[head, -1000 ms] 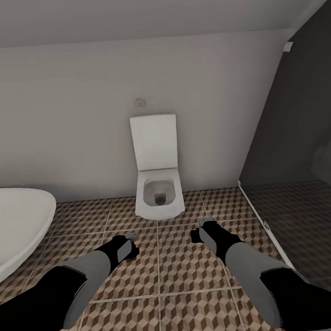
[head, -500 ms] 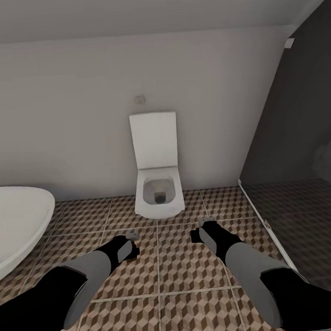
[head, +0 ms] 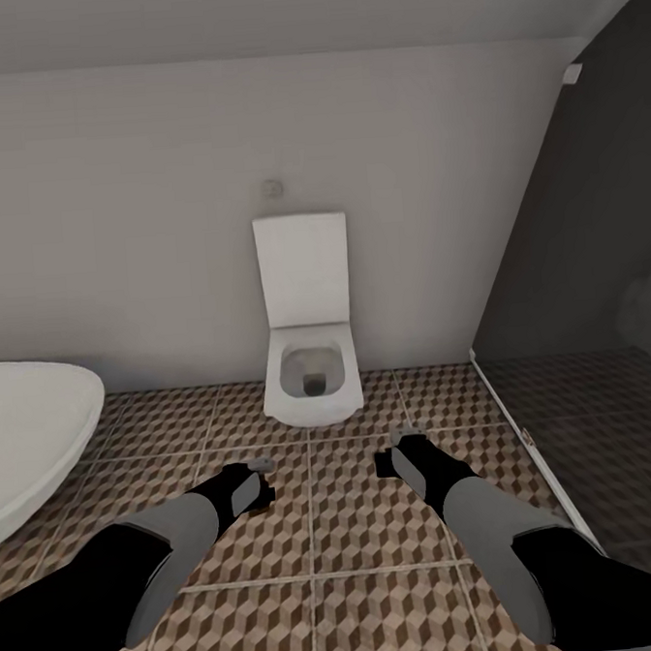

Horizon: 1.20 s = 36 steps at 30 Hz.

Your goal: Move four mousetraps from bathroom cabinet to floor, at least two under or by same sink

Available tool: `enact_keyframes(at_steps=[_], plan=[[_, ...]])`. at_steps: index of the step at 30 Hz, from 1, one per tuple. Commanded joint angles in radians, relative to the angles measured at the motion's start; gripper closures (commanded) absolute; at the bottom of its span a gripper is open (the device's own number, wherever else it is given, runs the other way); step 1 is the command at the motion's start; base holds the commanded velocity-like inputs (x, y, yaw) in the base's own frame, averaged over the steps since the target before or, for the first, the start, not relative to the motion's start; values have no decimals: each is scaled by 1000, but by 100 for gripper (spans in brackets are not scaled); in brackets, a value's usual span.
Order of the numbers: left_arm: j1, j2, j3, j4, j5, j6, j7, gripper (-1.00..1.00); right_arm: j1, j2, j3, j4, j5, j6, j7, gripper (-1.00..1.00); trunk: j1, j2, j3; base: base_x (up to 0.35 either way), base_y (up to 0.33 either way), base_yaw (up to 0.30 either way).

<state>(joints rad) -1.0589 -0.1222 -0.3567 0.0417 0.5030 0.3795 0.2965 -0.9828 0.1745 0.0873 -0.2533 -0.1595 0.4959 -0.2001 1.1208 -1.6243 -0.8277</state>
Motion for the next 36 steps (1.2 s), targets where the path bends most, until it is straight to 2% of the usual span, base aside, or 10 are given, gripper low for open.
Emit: enact_keyframes(at_steps=[1, 36], plan=[[-1, -1, -8, 1, 8, 2, 4, 100, 0, 0, 8, -1, -11, 4, -9, 100, 4, -8, -4, 0, 0, 0], [0, -3, -8, 1, 8, 2, 4, 100, 0, 0, 8, -1, -11, 4, -9, 100, 138, -253, -114, 0, 0, 0]])
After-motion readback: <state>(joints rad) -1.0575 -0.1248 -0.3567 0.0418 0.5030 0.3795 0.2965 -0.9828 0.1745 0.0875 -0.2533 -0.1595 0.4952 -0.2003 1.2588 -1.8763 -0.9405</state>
